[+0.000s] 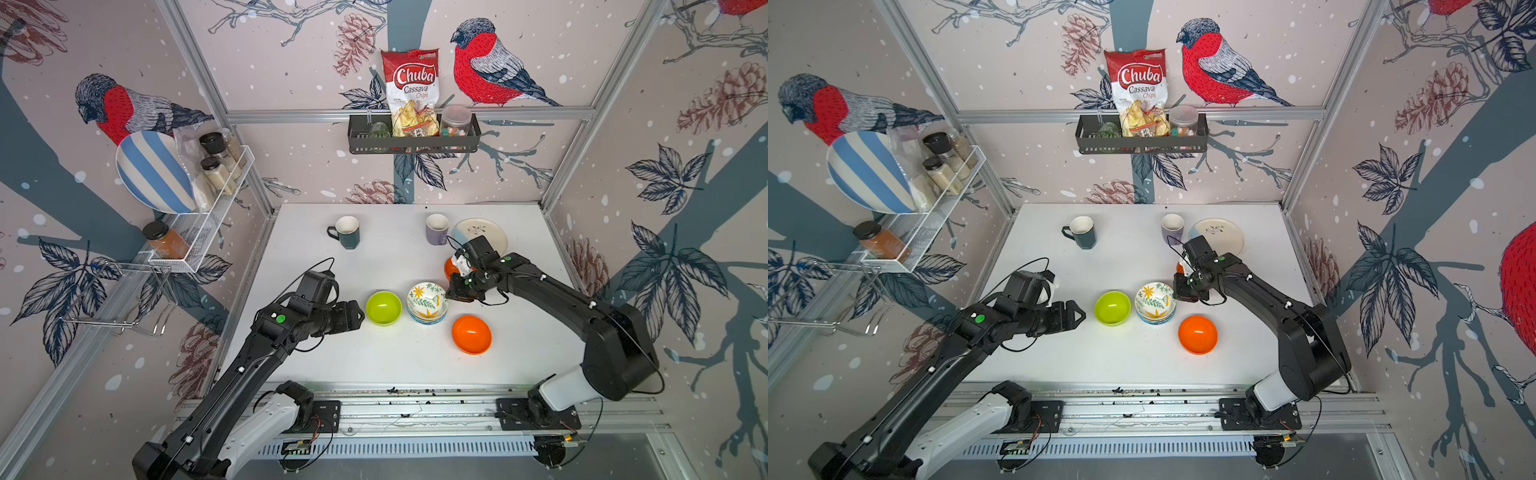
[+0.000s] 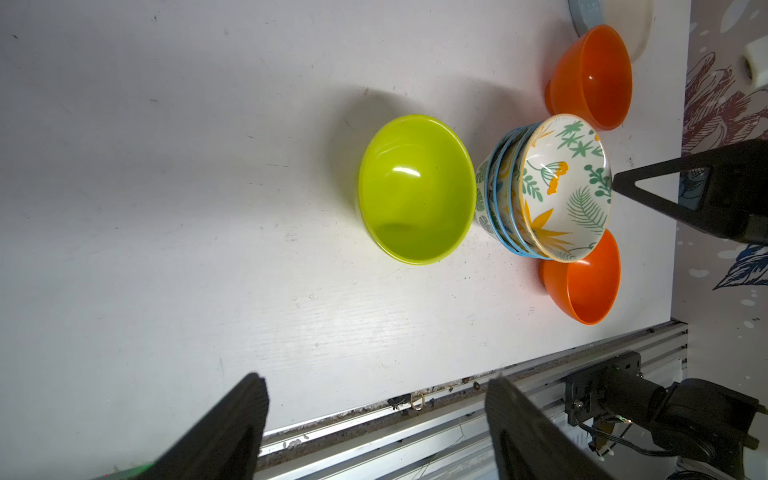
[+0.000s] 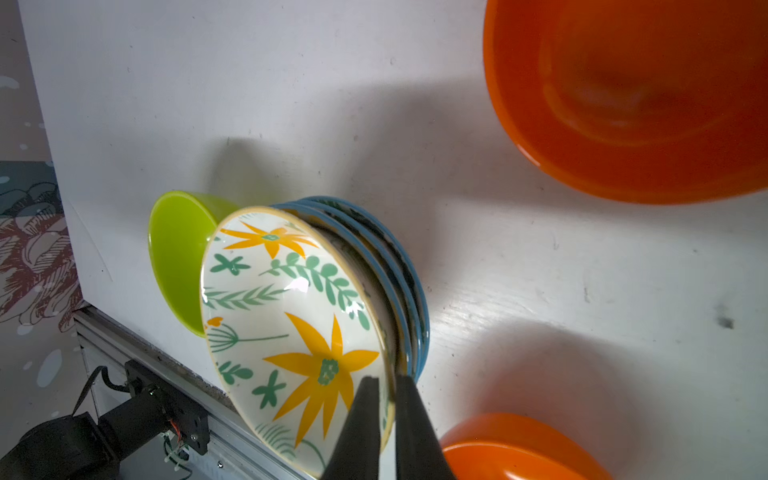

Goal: Stack the bowls
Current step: Place the bowl on the bowl, then pick up the bowl from the center of the board.

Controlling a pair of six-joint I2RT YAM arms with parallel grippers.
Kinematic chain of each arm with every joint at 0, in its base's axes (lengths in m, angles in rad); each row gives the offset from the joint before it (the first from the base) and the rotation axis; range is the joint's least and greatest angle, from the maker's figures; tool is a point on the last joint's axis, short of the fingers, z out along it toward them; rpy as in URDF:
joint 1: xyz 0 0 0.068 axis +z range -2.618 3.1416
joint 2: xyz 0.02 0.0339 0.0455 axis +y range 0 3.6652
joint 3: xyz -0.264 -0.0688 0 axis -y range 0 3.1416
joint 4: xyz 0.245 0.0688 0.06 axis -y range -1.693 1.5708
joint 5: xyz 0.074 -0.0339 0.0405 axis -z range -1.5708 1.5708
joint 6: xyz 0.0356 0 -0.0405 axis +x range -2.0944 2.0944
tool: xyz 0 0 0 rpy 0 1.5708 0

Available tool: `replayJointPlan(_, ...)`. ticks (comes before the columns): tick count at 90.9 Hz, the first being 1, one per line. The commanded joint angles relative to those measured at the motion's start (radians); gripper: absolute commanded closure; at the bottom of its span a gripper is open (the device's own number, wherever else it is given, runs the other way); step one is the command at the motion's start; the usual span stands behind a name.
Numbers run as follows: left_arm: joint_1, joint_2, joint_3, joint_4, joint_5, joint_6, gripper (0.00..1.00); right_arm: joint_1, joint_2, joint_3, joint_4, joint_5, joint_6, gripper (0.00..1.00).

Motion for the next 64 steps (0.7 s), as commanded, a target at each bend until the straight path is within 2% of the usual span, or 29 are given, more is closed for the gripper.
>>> replayJointPlan(1,0.002,-0.003,0.002,0.016,-0.017,0.002,0.16,-0.015,-0.022,0.022,-0.018,0.017,-0.001,0.85)
replayJointPlan(22,0.002,-0.005,0.004,0.009,-0.035,-0.004,0.16,-0.066,-0.076,0.053,-0.044,0.06,0.014,0.71)
replayJointPlan(42,0.002,-0.016,0.003,-0.002,-0.072,-0.015,0.17,-0.189,-0.121,0.045,-0.052,0.076,0.065,0.61)
replayJointPlan(50,0.002,-0.021,0.007,-0.014,-0.103,-0.019,0.18,-0.219,-0.117,0.053,-0.071,0.145,0.079,0.56)
replayJointPlan(55,0.002,-0.026,0.01,-0.017,-0.114,-0.02,0.19,-0.232,-0.099,0.071,-0.094,0.19,0.083,0.49)
replayJointPlan(64,0.002,-0.032,0.01,-0.016,-0.117,-0.018,0.19,-0.242,-0.047,0.107,-0.123,0.237,0.089,0.48)
